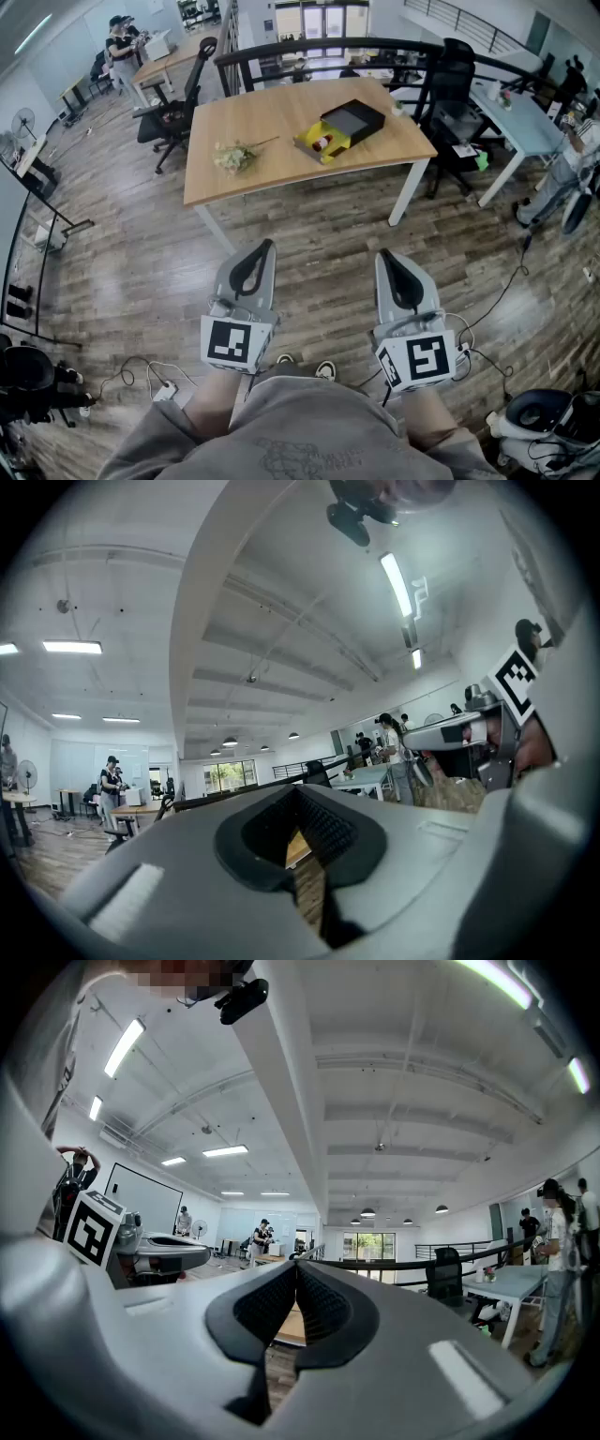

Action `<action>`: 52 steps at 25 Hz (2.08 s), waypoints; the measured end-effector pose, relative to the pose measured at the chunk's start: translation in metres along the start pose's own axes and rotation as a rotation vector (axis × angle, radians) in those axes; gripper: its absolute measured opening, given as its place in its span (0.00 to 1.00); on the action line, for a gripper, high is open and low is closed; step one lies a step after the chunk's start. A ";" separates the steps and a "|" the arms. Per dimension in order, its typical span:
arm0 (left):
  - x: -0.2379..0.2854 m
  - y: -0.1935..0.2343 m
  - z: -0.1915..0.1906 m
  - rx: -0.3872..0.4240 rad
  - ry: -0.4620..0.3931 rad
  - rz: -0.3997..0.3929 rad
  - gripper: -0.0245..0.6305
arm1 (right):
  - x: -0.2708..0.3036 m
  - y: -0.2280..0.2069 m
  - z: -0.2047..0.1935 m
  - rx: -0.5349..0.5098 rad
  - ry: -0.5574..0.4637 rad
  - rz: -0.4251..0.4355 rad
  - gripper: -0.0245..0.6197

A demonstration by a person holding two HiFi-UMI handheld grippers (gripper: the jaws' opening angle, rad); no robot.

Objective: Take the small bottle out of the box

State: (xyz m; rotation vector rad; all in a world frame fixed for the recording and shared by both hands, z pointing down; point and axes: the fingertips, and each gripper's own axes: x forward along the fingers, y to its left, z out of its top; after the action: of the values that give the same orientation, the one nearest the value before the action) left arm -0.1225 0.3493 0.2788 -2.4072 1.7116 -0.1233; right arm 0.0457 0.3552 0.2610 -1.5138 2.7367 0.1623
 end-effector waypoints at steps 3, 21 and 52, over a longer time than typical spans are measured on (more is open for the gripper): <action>-0.002 -0.003 -0.005 0.009 -0.003 -0.003 0.04 | -0.003 -0.002 -0.003 0.010 -0.003 -0.003 0.06; 0.013 -0.028 -0.019 -0.011 0.065 -0.052 0.40 | -0.011 -0.013 -0.019 -0.001 0.048 -0.008 0.06; 0.260 0.089 -0.077 -0.030 0.155 -0.126 0.39 | 0.241 -0.118 -0.072 0.007 0.180 -0.051 0.06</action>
State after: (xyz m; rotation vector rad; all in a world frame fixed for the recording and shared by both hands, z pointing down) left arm -0.1316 0.0677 0.3263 -2.5891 1.6319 -0.3109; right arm 0.0204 0.0824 0.3080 -1.6715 2.8250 0.0164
